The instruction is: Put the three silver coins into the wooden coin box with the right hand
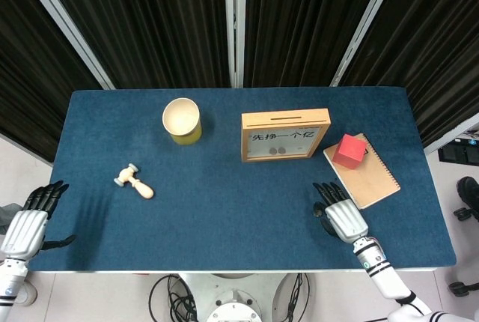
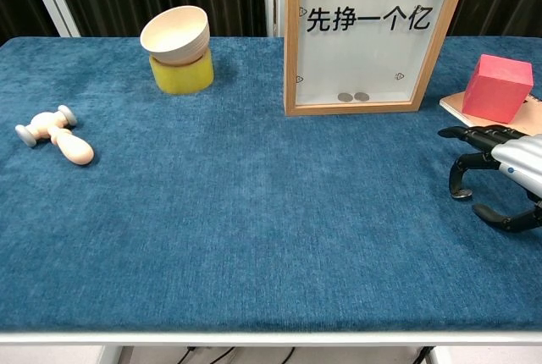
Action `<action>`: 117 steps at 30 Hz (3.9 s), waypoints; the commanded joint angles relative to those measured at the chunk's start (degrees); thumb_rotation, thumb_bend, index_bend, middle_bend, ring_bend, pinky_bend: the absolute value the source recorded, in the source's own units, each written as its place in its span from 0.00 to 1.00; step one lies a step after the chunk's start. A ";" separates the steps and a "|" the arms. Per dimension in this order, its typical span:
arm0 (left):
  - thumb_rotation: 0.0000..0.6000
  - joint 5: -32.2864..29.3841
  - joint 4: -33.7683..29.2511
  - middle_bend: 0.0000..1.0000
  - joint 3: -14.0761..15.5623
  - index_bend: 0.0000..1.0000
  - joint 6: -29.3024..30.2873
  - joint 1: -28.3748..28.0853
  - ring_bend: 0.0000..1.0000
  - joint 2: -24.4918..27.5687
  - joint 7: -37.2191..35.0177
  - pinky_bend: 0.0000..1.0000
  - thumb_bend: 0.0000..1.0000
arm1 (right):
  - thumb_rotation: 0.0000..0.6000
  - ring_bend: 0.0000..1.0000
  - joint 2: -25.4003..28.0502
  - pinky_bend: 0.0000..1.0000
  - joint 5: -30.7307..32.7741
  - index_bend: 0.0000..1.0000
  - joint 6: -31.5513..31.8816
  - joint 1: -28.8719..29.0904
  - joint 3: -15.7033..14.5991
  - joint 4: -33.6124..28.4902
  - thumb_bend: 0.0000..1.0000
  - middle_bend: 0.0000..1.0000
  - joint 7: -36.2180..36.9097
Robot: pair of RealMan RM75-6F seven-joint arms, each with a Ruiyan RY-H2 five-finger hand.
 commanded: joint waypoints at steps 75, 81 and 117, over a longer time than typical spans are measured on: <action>1.00 1.15 -2.10 0.00 0.21 0.02 1.13 -0.32 0.00 0.46 2.10 0.00 0.00 | 1.00 0.00 20.80 0.00 24.34 0.72 -2.52 18.11 30.53 -38.34 0.43 0.08 -17.99; 1.00 1.24 -1.78 0.00 0.10 0.02 1.39 -0.35 0.00 0.40 1.48 0.00 0.00 | 1.00 0.00 16.86 0.00 38.49 0.73 -5.17 26.44 32.64 -33.20 0.43 0.08 -26.75; 1.00 1.18 -1.73 0.00 0.07 0.02 1.60 -0.40 0.00 0.64 0.86 0.00 0.00 | 1.00 0.00 12.17 0.00 60.69 0.74 0.10 38.62 25.50 -26.91 0.44 0.07 -42.46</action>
